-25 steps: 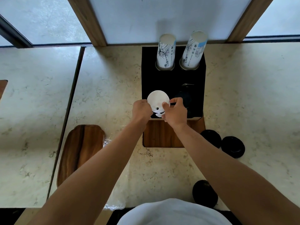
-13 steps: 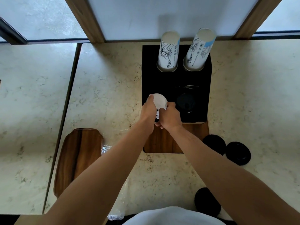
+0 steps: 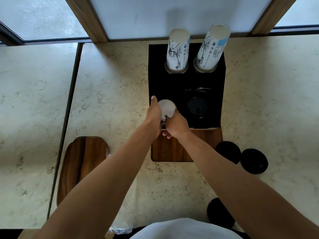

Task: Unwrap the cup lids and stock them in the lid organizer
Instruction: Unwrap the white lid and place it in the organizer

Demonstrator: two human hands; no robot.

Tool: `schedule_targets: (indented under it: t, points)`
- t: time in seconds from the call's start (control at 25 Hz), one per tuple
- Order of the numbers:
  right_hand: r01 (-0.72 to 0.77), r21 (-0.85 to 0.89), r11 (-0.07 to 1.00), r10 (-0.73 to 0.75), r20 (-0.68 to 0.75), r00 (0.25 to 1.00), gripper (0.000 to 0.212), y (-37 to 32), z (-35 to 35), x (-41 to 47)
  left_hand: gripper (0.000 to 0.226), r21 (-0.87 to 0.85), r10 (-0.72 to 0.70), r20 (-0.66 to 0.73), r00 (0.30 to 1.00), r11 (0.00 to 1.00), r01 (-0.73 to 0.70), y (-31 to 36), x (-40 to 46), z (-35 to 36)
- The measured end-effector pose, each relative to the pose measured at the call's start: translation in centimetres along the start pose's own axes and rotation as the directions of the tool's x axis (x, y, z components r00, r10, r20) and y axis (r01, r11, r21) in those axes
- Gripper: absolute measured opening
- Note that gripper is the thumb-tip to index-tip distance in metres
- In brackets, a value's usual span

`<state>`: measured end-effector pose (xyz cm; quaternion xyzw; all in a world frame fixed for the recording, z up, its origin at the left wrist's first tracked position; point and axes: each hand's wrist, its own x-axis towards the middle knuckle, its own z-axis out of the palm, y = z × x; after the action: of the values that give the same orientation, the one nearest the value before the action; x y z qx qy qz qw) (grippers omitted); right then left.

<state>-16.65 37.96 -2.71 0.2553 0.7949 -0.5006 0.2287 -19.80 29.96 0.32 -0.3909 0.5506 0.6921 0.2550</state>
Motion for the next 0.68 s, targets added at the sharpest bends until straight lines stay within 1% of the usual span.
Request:
schedule_targets:
  t: [0.08,0.2,0.28,0.36,0.44,0.48,0.52,0.6,0.68]
  points:
    - [-0.002,0.021,1.0,0.002,-0.003,1.0,0.042,-0.1,-0.1,-0.1,0.043,0.027,0.015,-0.014,1.0,1.0,-0.014,0.1,-0.3,0.1]
    - [0.025,0.029,0.999,-0.025,0.002,1.0,0.053,0.1,-0.3,-0.4,0.049,0.102,0.048,-0.02,0.999,0.994,-0.046,0.3,-0.8,0.5]
    - [0.105,-0.024,0.994,-0.106,-0.018,0.994,0.058,0.4,-0.5,-1.1,0.057,0.201,0.089,-0.045,0.995,0.976,-0.078,0.0,-1.3,0.4]
    - [0.224,-0.112,0.968,-0.233,-0.072,0.97,0.058,0.8,-0.9,-2.2,0.061,0.292,0.193,-0.025,0.981,0.94,-0.177,-0.9,-2.0,-0.3]
    - [0.307,-0.192,0.932,-0.338,-0.15,0.929,0.052,1.5,-1.7,-3.5,0.049,0.348,0.319,0.025,0.947,0.886,-0.307,-2.2,-3.2,-1.5]
    - [0.328,-0.185,0.926,-0.361,-0.184,0.914,0.047,2.0,-2.2,-4.3,0.044,0.377,0.362,0.044,0.931,0.857,-0.351,-2.8,-3.7,-2.3]
    - [0.332,-0.156,0.93,-0.36,-0.207,0.91,0.042,2.4,-2.7,-4.8,0.038,0.408,0.385,0.049,0.922,0.835,-0.371,-3.4,-4.1,-3.0]
    - [0.303,-0.075,0.95,-0.312,-0.23,0.922,0.031,3.6,-3.7,-6.1,0.028,0.458,0.402,0.042,0.915,0.806,-0.375,-4.4,-4.8,-4.2]
    - [0.276,-0.068,0.959,-0.284,-0.241,0.928,0.027,5.3,-4.7,-7.4,0.021,0.458,0.409,0.056,0.911,0.8,-0.388,-5.4,-5.6,-5.4]
